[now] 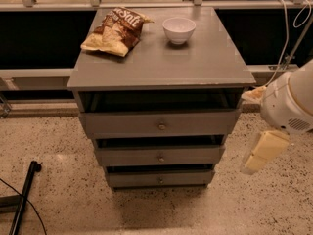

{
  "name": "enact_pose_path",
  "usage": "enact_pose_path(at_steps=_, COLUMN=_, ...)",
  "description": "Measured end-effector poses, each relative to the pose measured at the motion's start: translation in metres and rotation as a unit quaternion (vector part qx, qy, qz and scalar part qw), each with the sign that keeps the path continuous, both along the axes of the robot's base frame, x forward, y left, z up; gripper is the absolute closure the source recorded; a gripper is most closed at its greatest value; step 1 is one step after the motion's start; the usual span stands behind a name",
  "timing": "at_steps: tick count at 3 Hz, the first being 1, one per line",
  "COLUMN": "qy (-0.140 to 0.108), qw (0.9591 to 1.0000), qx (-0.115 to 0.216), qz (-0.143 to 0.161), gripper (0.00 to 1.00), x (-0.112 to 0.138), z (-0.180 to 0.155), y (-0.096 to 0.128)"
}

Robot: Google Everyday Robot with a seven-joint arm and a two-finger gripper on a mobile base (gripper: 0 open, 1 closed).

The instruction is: Open top drawer

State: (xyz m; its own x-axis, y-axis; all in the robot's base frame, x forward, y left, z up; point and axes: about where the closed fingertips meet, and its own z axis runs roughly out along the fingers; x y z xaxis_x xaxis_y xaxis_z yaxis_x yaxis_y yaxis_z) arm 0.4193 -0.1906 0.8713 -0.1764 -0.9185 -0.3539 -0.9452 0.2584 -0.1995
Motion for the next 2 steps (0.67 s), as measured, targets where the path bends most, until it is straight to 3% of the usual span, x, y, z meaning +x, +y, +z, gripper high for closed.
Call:
enact_pose_path(at_steps=1, qy=-0.01, qw=0.9997, qx=-0.014, qz=0.019, gripper=0.0, x=0.005, z=-0.009, y=0.007)
enact_pose_path(at_steps=2, qy=-0.035, qw=0.9984, qx=0.017, qz=0.041, gripper=0.0, x=0.012, z=-0.053, y=0.014)
